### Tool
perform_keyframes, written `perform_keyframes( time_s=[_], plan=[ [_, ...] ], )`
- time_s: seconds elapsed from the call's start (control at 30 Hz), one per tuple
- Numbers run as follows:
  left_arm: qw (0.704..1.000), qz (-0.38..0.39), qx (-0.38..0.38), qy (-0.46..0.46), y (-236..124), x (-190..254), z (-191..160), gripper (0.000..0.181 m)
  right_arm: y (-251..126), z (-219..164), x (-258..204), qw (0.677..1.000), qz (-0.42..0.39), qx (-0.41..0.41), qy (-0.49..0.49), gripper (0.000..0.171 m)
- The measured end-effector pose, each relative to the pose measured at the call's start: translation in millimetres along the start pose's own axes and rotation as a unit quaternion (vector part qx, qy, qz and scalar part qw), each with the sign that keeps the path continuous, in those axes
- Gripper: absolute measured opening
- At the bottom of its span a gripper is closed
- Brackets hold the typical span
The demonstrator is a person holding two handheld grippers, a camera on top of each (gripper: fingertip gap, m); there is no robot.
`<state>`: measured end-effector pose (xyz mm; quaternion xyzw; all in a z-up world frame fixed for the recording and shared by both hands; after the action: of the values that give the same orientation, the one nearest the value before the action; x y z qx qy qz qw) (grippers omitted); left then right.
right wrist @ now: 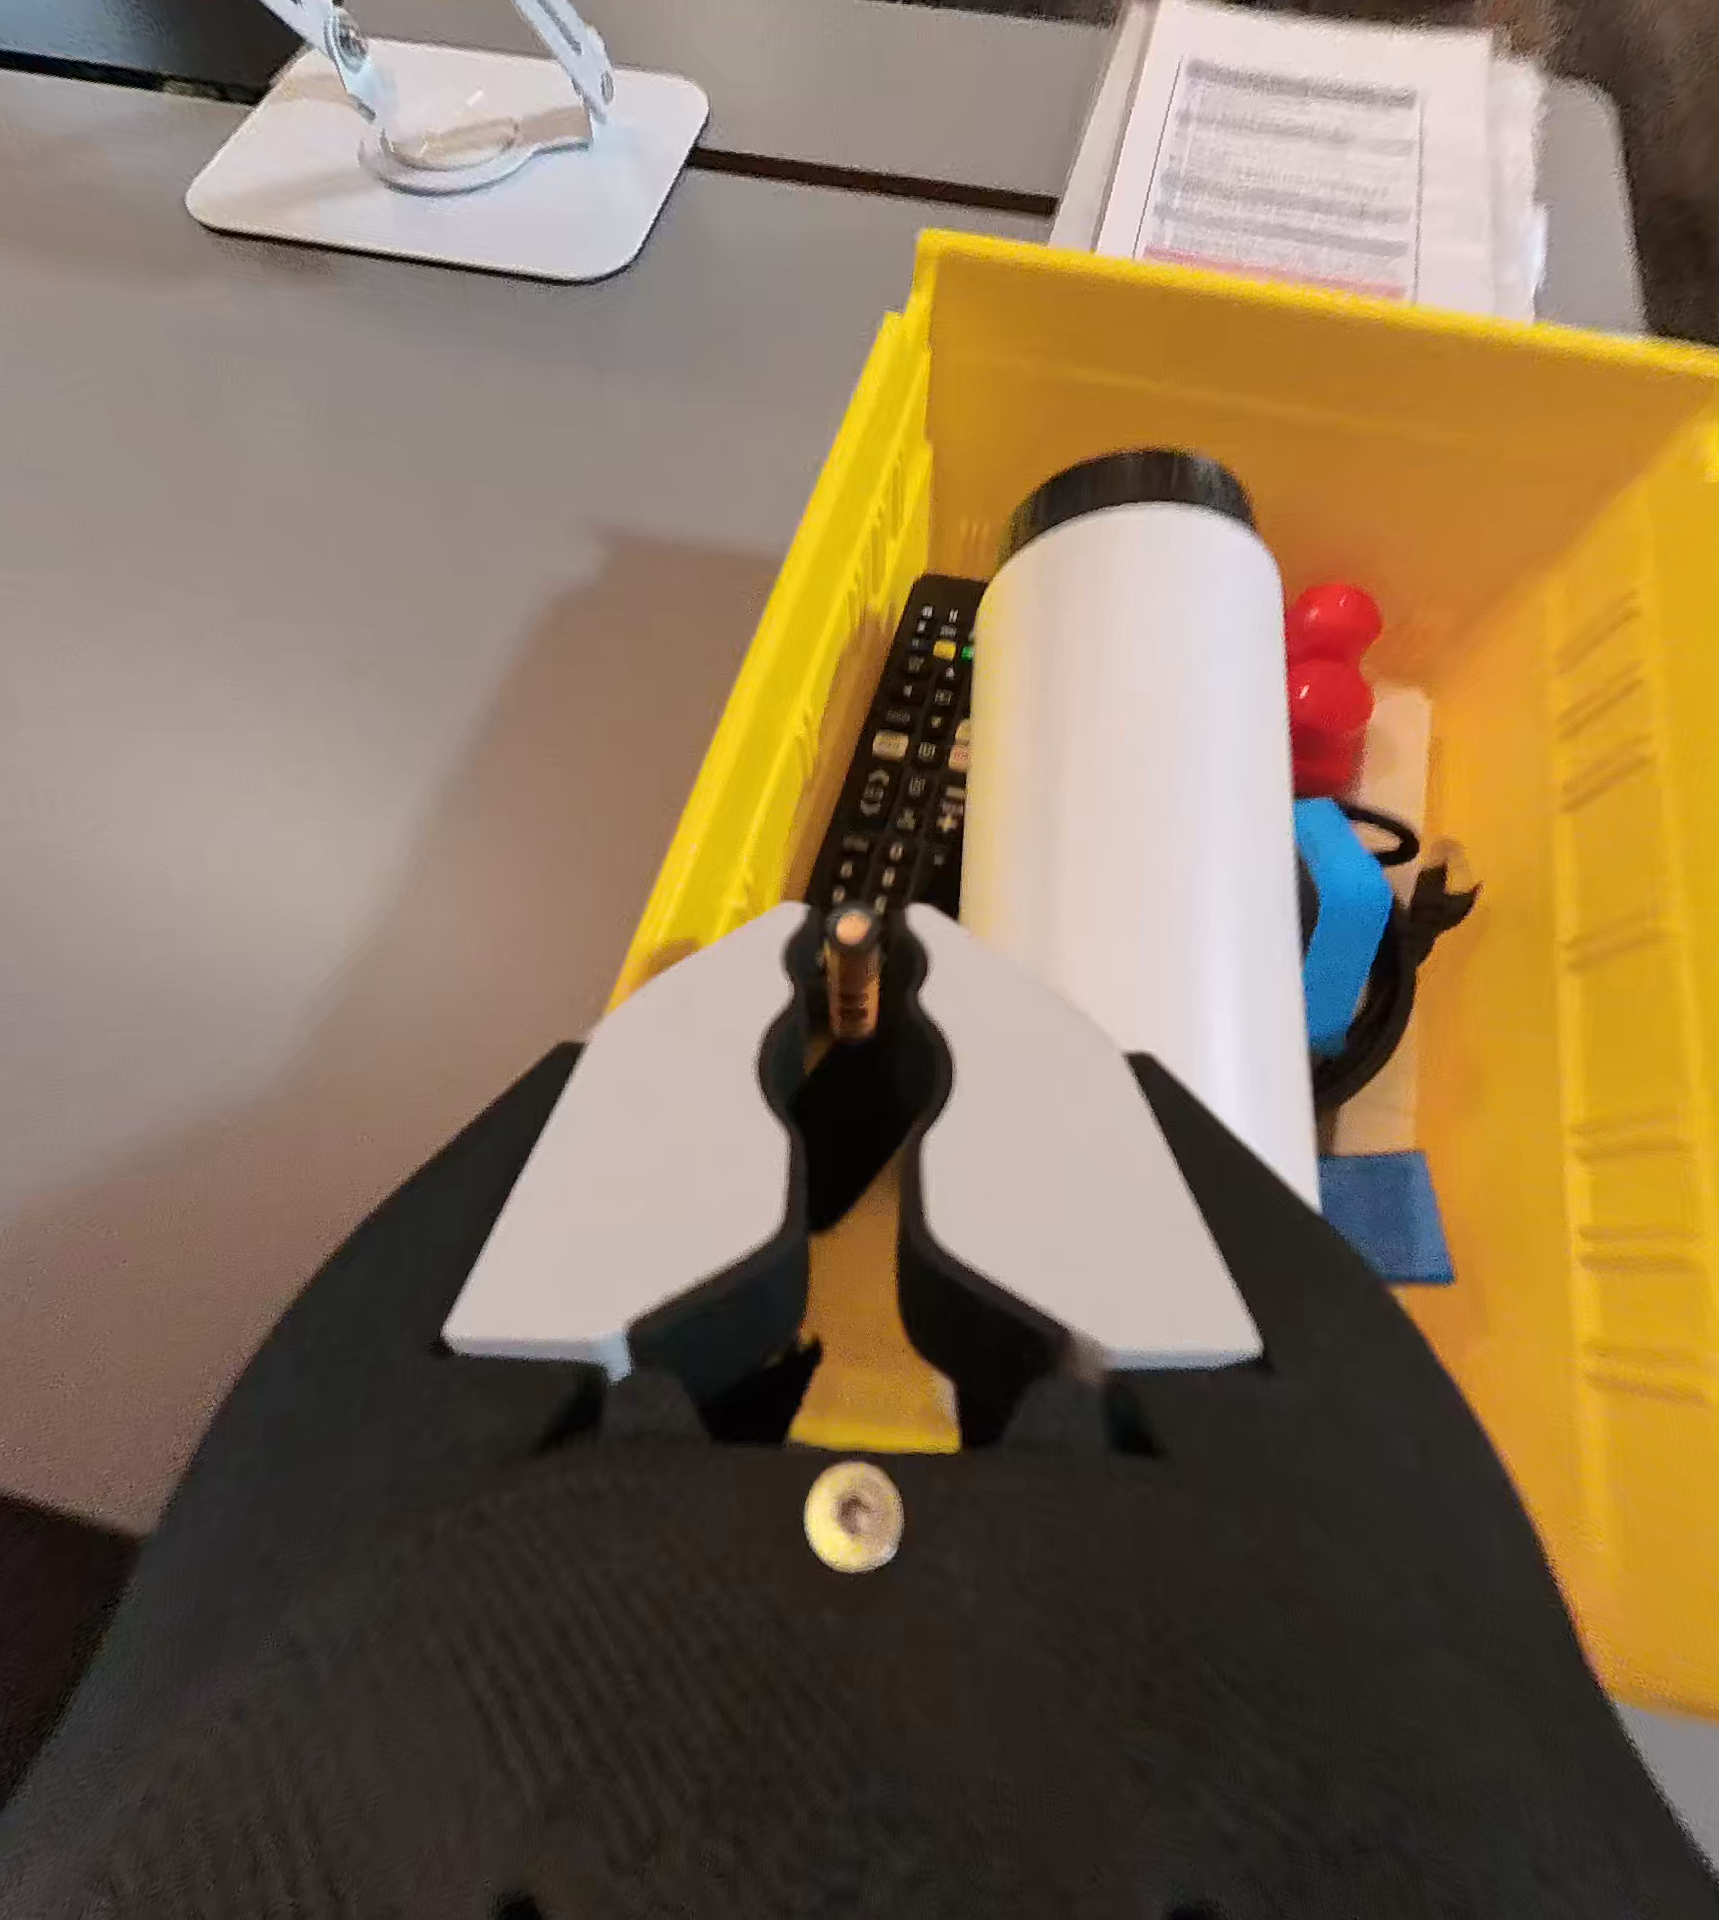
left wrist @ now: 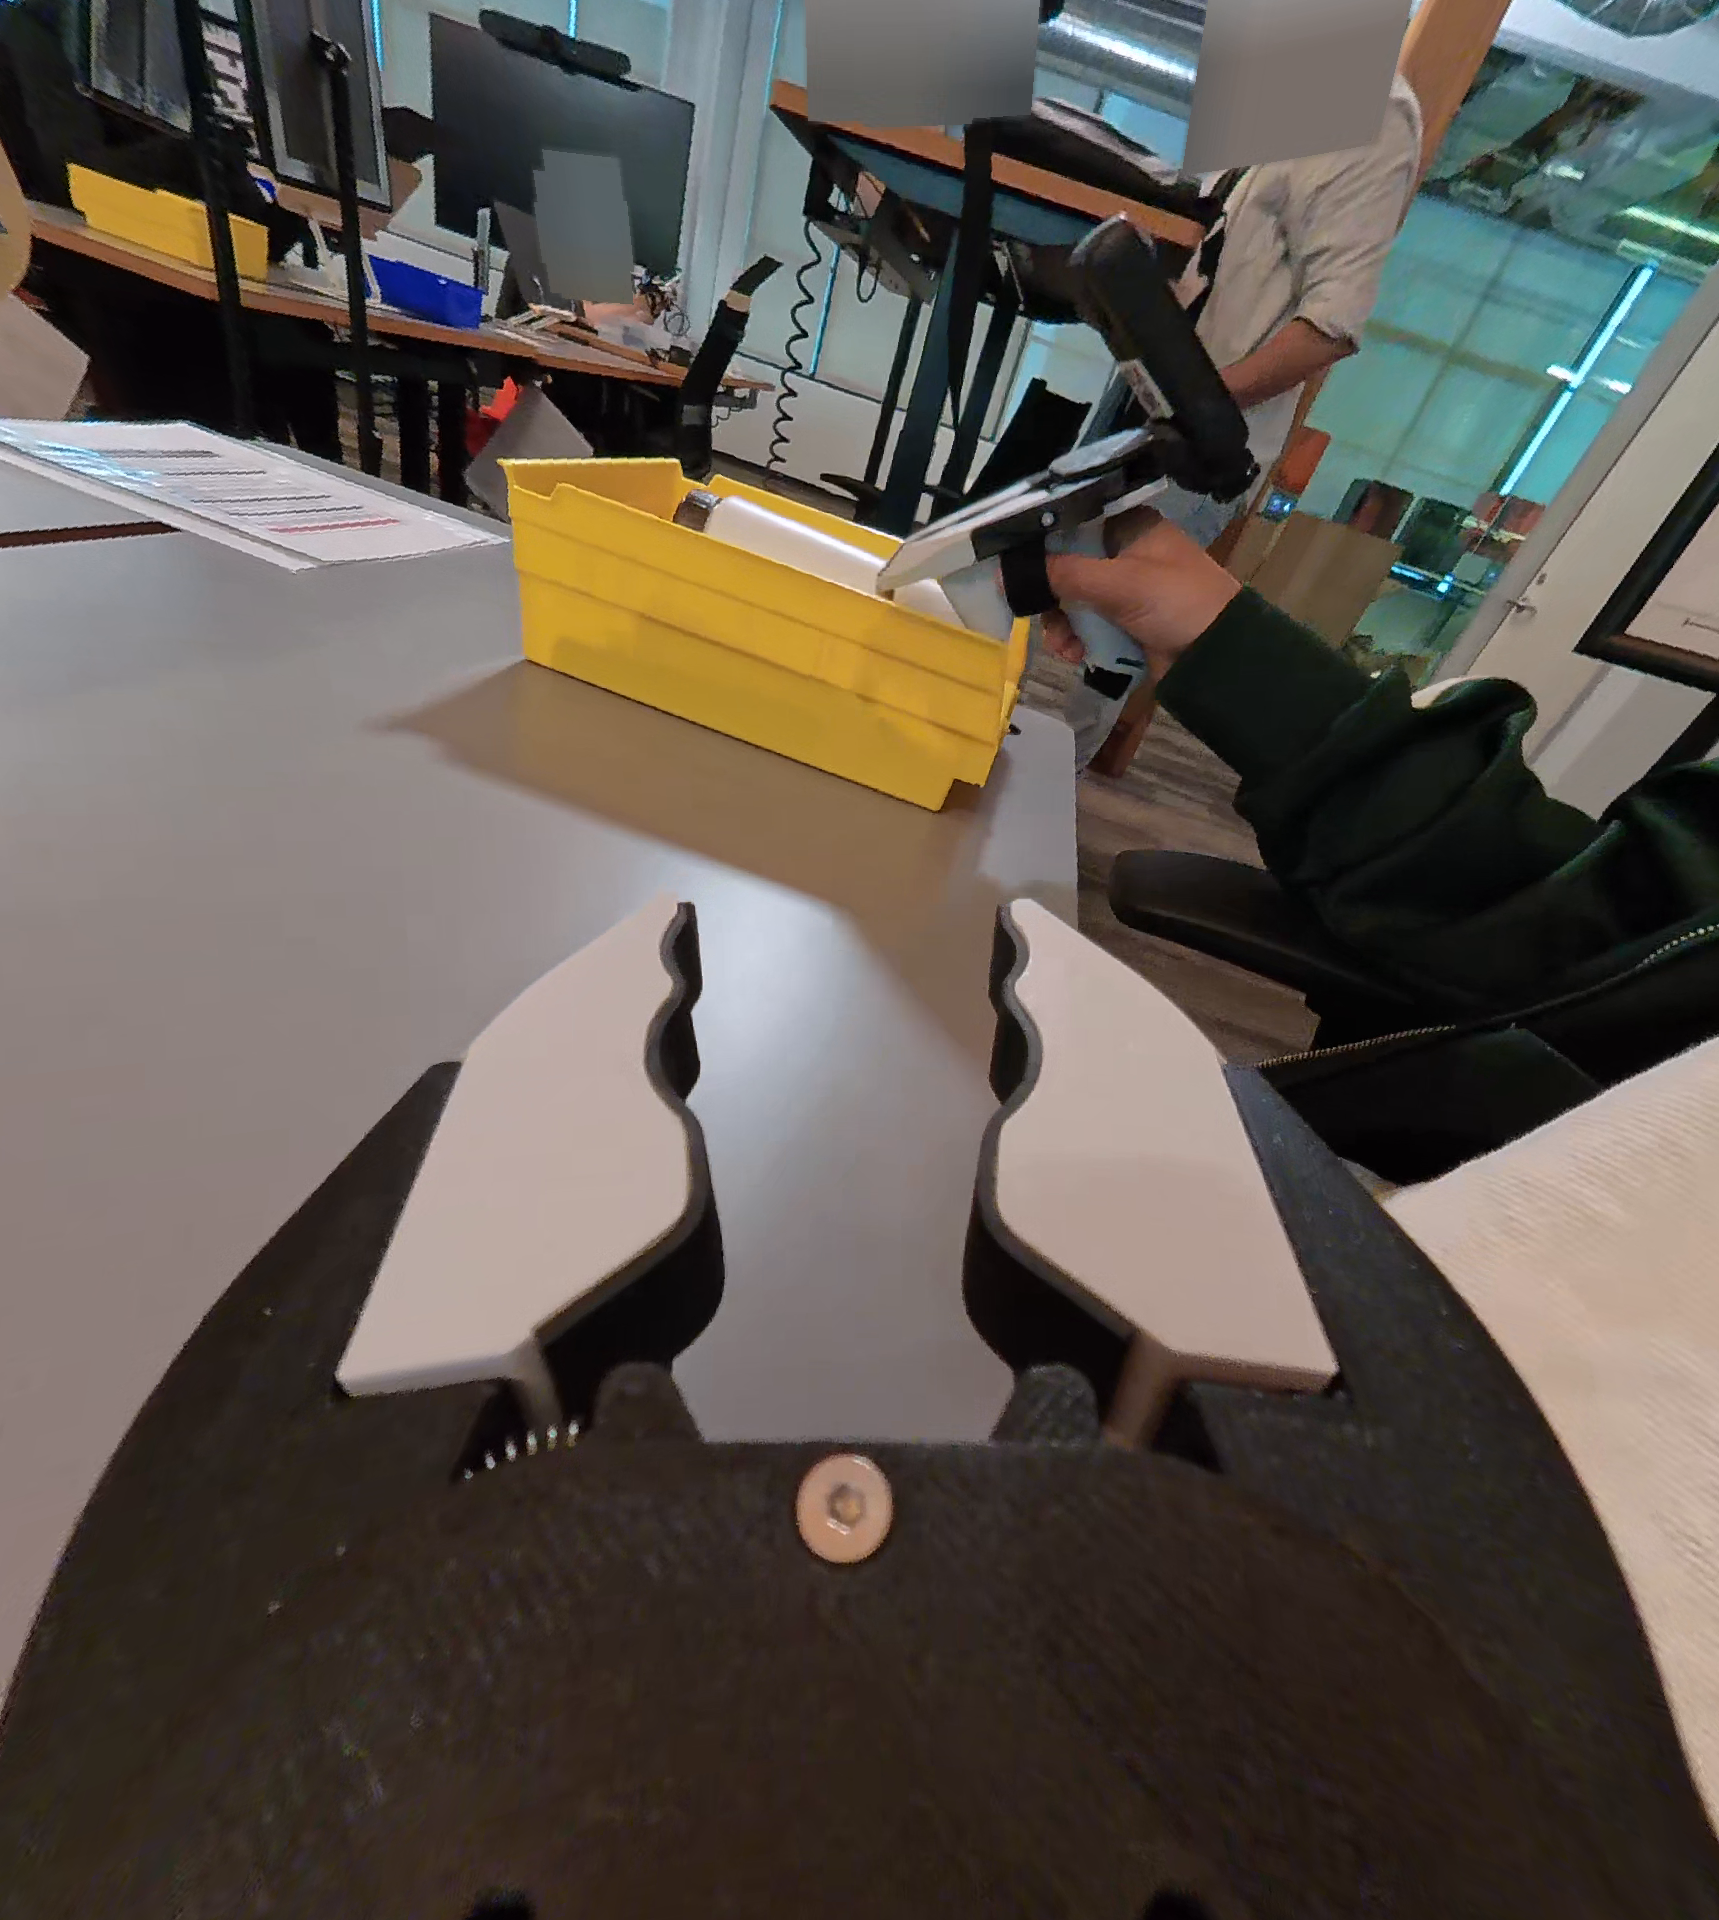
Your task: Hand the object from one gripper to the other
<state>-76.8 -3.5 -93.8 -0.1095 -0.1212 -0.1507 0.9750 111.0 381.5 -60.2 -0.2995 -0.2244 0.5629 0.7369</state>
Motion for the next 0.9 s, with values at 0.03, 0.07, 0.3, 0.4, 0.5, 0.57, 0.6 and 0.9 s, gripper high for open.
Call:
perform_keyframes(
  time_s=[0.03, 0.07, 0.3, 0.4, 0.5, 0.57, 0.6, 0.9],
  plan=[
    [1.0, 0.003, -0.004, 0.002, 0, 0, -1, 0.053, 1, 4, -1, 1.0, -0.014, 0.011, -0.01, 0.029],
    [1.0, 0.005, -0.007, 0.004, -1, 0, -2, 0.052, -1, 9, -2, 0.999, -0.033, 0.028, -0.022, 0.042],
    [1.0, 0.025, 0.0, -0.008, -13, 0, -5, 0.052, -31, 44, -19, 0.974, -0.061, 0.201, -0.09, 0.038],
    [0.999, 0.034, 0.012, -0.024, -19, -2, -6, 0.052, -47, 60, -49, 0.944, 0.024, 0.312, -0.101, 0.028],
    [0.998, 0.043, 0.022, -0.036, -25, -2, -6, 0.052, -51, 71, -94, 0.893, 0.168, 0.411, -0.077, 0.028],
    [0.998, 0.052, 0.022, -0.037, -29, -2, -7, 0.051, -41, 73, -131, 0.857, 0.276, 0.431, -0.053, 0.031],
    [0.997, 0.058, 0.022, -0.036, -31, -2, -7, 0.051, -31, 73, -151, 0.846, 0.325, 0.42, -0.043, 0.031],
    [0.992, 0.118, 0.038, -0.01, -67, 3, -1, 0.0, 69, 39, -254, 0.885, 0.409, 0.144, -0.167, 0.018]
  ],
)
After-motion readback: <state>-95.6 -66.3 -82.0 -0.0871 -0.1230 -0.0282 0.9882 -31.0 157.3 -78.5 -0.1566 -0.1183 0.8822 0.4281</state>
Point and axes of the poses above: each gripper's, where its closed fingertips meet, y out along the fingers, z out of its top, x = y × z across the jaws, the point moved 8 cm from there along -y, back along the fingers, and after that the axes turned 8 degrees about -x, right-handed, at the moved point
